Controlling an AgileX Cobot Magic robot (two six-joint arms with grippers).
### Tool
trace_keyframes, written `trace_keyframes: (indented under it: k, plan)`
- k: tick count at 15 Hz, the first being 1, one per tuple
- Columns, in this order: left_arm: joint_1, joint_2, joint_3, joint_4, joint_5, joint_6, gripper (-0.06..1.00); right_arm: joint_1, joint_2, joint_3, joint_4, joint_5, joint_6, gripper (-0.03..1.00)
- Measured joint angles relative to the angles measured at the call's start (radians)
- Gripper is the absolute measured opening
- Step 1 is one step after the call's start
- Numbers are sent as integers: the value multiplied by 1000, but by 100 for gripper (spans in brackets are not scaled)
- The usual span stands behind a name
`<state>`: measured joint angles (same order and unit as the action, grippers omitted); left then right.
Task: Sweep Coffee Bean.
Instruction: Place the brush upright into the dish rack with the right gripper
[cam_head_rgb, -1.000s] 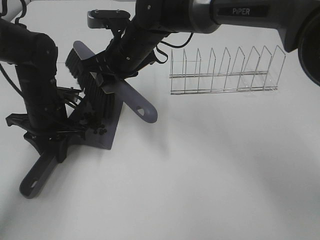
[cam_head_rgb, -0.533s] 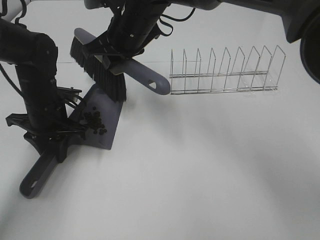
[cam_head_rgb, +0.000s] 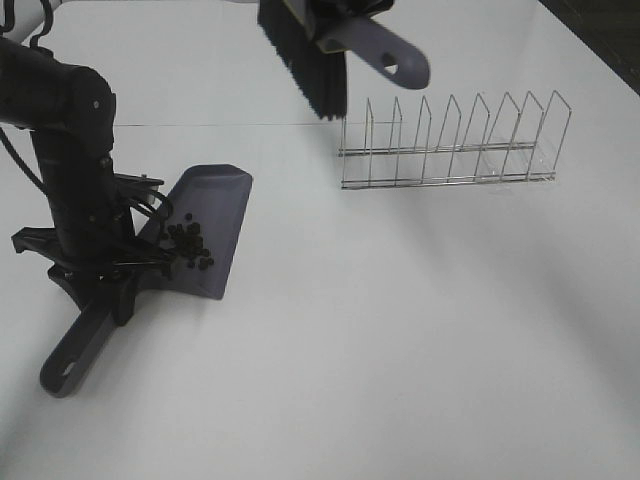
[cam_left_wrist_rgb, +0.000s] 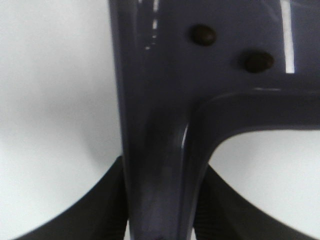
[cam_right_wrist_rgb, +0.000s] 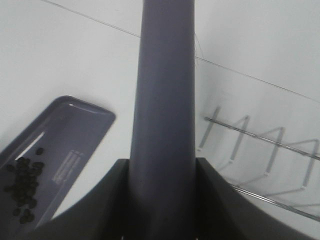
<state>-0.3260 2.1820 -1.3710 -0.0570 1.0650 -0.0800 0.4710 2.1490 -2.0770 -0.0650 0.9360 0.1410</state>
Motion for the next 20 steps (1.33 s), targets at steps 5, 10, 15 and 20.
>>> trace_keyframes:
  k: [5,10,15,20]
  plan:
    - [0,0,0,-11,0,-35,33,-95,-116,-1,-11,201,4,29]
    - [0,0,0,-24,-1,-167,33,-108,-177,29,-42,297,-2,29]
    - [0,0,0,-47,-3,-175,33,-108,-386,376,-83,297,40,29]
    - [0,0,0,-49,-5,-182,33,-109,-486,729,-118,202,208,29]
